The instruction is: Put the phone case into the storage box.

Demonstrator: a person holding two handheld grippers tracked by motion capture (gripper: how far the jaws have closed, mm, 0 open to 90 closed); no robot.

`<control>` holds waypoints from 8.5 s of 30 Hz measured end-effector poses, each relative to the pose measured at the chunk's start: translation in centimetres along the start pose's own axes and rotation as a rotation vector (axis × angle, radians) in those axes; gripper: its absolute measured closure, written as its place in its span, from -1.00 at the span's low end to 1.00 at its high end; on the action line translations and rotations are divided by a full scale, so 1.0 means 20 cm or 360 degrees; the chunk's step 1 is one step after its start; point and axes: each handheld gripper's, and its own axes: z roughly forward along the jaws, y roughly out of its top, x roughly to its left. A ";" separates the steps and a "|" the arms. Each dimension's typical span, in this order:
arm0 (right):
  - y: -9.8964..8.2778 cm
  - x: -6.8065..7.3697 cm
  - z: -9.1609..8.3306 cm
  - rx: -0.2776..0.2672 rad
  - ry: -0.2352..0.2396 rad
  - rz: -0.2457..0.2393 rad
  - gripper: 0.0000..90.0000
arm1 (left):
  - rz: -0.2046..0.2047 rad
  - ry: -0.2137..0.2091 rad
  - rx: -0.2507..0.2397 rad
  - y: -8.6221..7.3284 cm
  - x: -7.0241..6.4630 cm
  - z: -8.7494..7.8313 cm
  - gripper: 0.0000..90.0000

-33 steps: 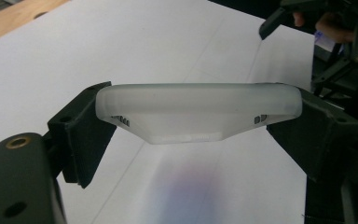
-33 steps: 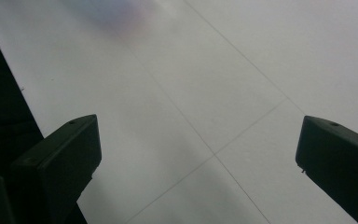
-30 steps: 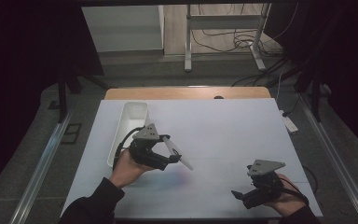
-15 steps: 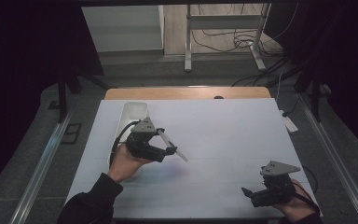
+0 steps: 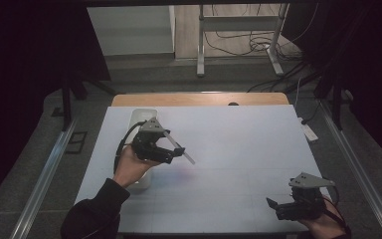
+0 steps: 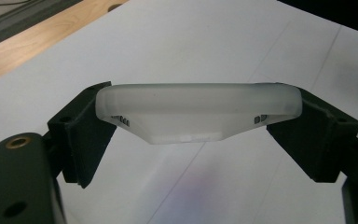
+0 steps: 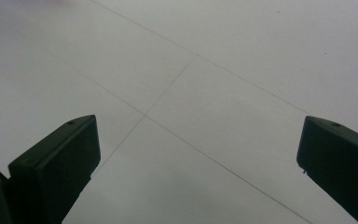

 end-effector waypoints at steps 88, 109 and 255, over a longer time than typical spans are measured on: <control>-0.01 -0.03 0.01 0.0036 0.0018 0.0091 -0.98 | -0.0409 0.0581 0.0194 0.13 0.60 -0.22 -0.62; -0.01 -0.03 0.01 0.0040 0.0032 0.0079 -0.98 | -0.0506 0.0622 0.0291 0.11 0.73 -0.07 -0.62; -0.01 -0.03 0.01 0.0062 0.0042 0.0086 -0.98 | -0.0354 0.0442 0.0006 -0.05 0.59 -0.04 -1.00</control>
